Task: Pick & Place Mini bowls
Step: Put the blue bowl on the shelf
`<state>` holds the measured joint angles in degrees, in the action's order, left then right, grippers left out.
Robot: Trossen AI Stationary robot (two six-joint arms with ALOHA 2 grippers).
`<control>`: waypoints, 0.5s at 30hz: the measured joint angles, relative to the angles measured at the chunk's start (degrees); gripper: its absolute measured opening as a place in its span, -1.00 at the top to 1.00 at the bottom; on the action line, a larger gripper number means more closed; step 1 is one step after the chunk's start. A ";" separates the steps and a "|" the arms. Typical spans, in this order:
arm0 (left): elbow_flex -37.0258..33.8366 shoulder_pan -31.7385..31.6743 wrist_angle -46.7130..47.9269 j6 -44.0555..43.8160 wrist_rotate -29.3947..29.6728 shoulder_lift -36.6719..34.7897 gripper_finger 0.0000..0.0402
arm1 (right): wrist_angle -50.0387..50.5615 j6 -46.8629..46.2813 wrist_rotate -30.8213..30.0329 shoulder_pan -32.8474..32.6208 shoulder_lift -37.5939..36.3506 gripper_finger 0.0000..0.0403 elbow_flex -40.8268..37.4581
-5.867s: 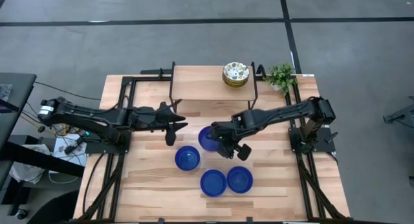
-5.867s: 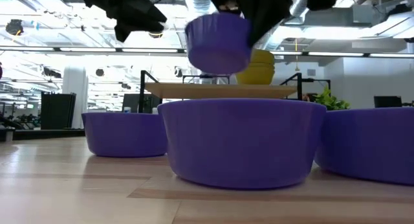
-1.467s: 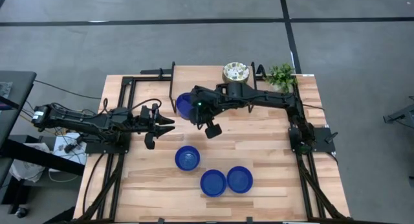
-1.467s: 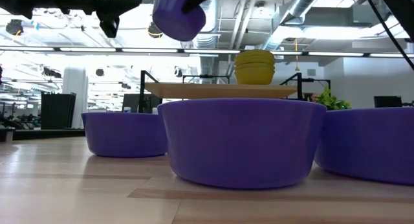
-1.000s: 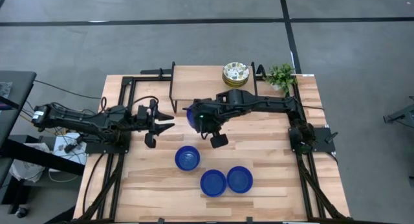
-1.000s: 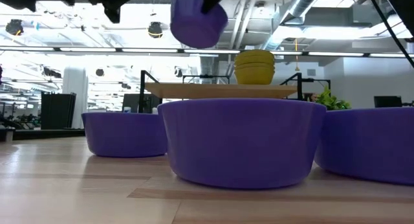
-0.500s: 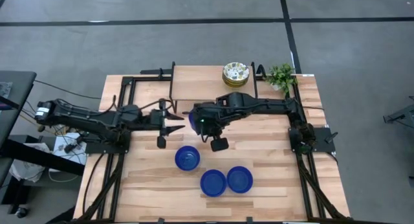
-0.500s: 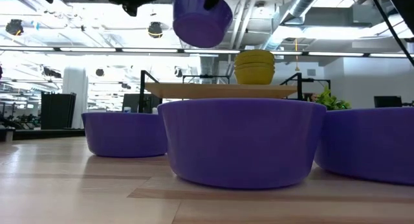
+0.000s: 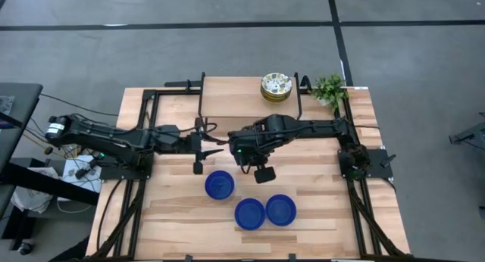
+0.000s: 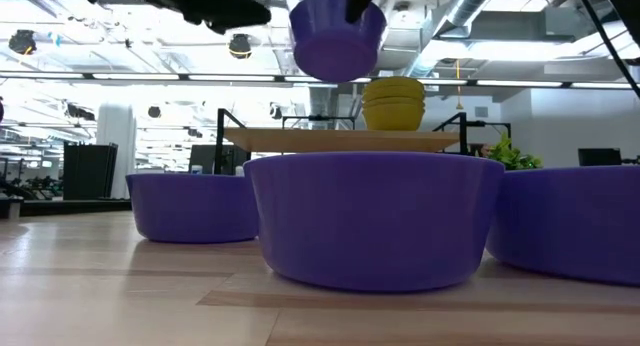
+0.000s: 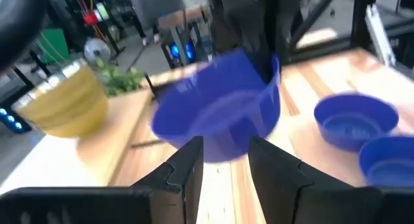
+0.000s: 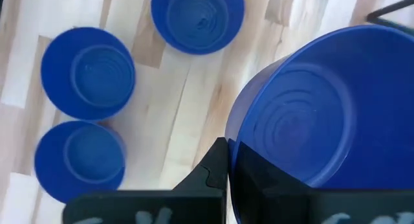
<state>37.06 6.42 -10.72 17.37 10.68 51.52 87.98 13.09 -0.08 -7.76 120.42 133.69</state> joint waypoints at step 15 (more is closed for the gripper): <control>-0.04 0.74 -0.09 -1.42 0.02 5.76 0.40 | 0.76 12.69 1.57 -0.81 1.11 1.00 -0.05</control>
<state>37.01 7.15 -10.81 15.94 10.70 57.28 88.74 25.78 1.49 -8.56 121.53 133.63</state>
